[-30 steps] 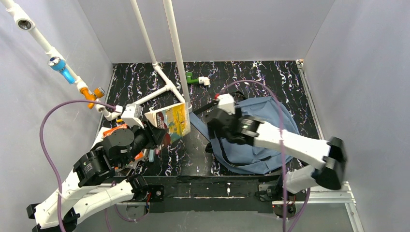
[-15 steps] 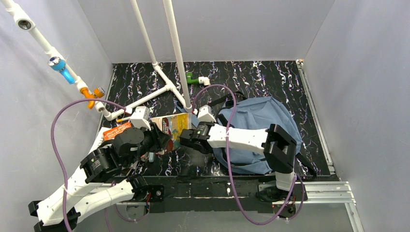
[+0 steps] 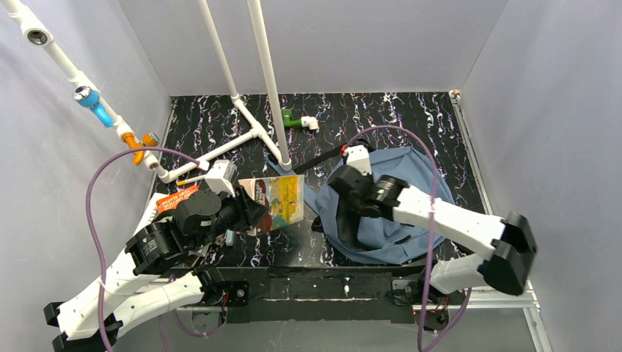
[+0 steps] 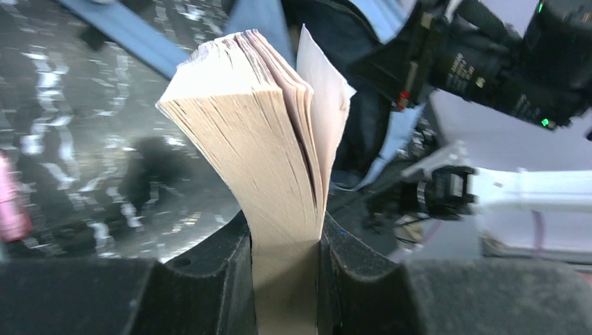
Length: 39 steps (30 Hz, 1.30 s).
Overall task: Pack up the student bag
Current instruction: Place the book in the student bag.
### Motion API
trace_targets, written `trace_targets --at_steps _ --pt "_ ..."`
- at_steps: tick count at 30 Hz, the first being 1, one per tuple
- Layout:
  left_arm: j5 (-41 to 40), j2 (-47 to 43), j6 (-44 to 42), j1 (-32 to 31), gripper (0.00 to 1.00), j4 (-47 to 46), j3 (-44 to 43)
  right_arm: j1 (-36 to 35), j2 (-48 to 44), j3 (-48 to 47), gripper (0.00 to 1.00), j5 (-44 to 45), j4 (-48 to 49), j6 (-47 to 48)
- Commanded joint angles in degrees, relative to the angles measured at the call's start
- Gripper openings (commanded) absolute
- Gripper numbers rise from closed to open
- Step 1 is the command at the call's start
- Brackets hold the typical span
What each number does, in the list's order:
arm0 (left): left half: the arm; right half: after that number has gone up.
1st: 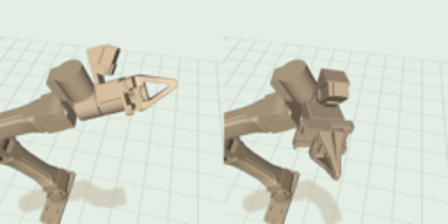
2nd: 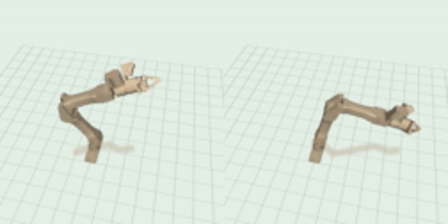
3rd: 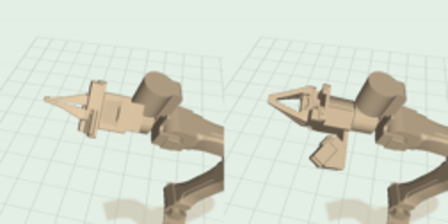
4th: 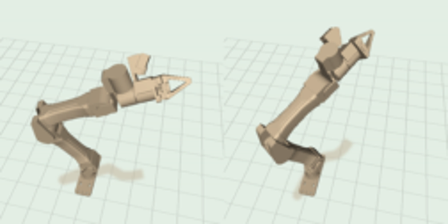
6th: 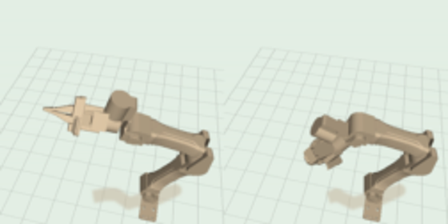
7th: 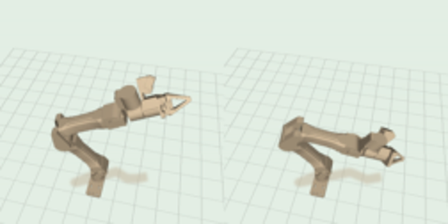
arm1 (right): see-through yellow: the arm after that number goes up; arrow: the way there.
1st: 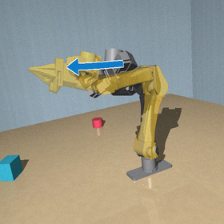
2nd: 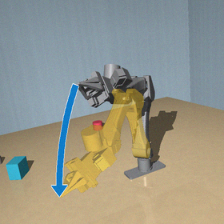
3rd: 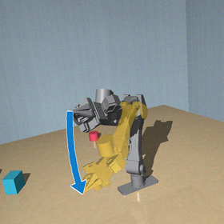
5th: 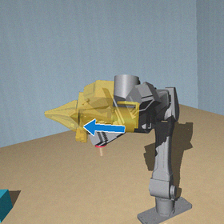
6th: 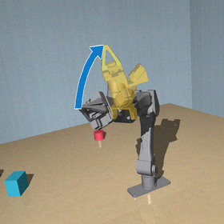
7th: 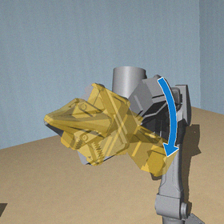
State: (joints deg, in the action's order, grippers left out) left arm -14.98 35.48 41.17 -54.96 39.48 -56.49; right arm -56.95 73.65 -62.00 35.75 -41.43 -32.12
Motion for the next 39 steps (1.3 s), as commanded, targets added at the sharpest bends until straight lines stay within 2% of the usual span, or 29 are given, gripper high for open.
trace_targets --at_steps 1,4,8,11,15,20,30,35,39 --pt "14.2 2.9 7.7 0.0 0.0 -17.8 1.7 5.8 -6.9 -1.5 0.01 -21.5 8.4 9.5" --pt "18.4 7.5 15.3 0.0 0.0 -25.5 3.7 9.5 -8.1 -5.4 0.01 -25.5 3.9 12.8" --pt "16.1 11.0 22.9 0.5 0.0 -31.6 7.2 11.0 -7.1 -11.2 0.01 -24.6 -1.3 13.8" --pt "13.1 12.0 26.9 1.2 0.0 -32.4 8.7 11.9 -6.7 -14.3 0.01 -24.4 -2.1 13.7" --pt "13.3 14.3 30.8 1.9 0.0 -33.6 10.3 13.2 -6.7 -15.2 0.01 -26.6 -0.7 13.5" --pt "17.4 19.7 36.4 2.5 0.0 -44.3 13.8 14.6 -6.1 -14.5 0.01 -28.3 0.2 13.2" --pt "17.2 32.7 30.0 2.6 0.0 -57.7 9.7 16.5 -7.0 -14.5 0.01 -31.6 2.3 11.8" --pt "15.8 37.2 18.0 2.6 0.0 -57.8 4.4 16.6 -7.3 -14.7 0.01 -32.6 2.7 11.4" --pt "15.8 40.0 11.7 2.7 0.0 -58.3 2.0 16.6 -6.9 -15.2 0.01 -33.6 2.7 11.1"
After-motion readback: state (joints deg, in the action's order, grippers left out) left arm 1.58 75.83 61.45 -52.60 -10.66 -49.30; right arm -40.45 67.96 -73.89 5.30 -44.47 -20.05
